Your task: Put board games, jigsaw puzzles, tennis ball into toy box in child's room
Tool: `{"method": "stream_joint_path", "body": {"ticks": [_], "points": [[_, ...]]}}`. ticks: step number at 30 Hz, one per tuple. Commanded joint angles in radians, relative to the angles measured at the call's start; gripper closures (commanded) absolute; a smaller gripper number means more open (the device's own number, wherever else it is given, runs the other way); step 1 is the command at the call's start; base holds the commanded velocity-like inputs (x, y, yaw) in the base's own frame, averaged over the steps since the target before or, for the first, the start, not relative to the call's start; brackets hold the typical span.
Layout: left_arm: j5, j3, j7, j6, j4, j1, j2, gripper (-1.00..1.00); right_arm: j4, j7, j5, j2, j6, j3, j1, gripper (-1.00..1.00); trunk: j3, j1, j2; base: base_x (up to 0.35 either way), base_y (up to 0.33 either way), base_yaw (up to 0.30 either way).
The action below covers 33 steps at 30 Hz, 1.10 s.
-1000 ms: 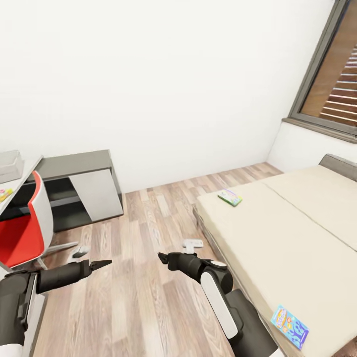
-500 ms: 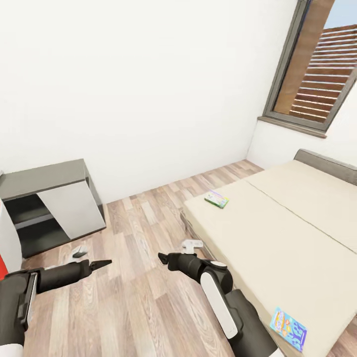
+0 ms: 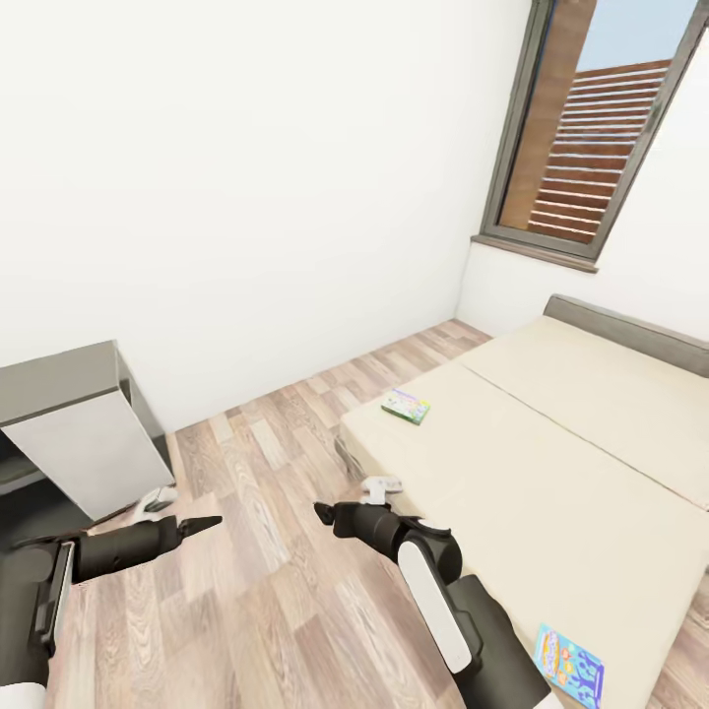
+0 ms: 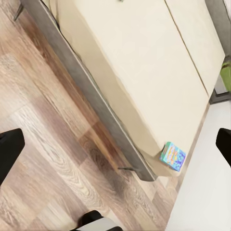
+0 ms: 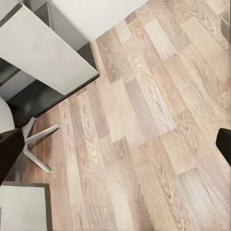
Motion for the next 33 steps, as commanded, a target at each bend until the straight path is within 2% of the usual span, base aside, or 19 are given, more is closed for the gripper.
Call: {"method": "stream_joint_path", "body": {"ticks": [1,16,33], "points": [[-0.010,0.002,-0.010,0.009,-0.001,-0.001,0.000,-1.00,0.002,-0.009,-0.010,0.000,0.003,0.001,-0.001,-1.00,-0.001,0.001,-0.002,0.156,0.099,-0.221],[-0.009,0.002,-0.011,0.009,-0.001,-0.001,-0.001,-1.00,0.007,-0.009,-0.012,0.000,0.003,0.000,-0.001,-1.00,0.018,0.001,-0.002,0.067,0.045,-0.220],[-0.009,0.001,-0.010,0.009,-0.001,-0.001,-0.002,-1.00,0.008,-0.009,-0.016,0.000,0.003,-0.001,-0.001,-1.00,0.038,0.001,-0.002,-0.088,0.066,-0.221]]}}
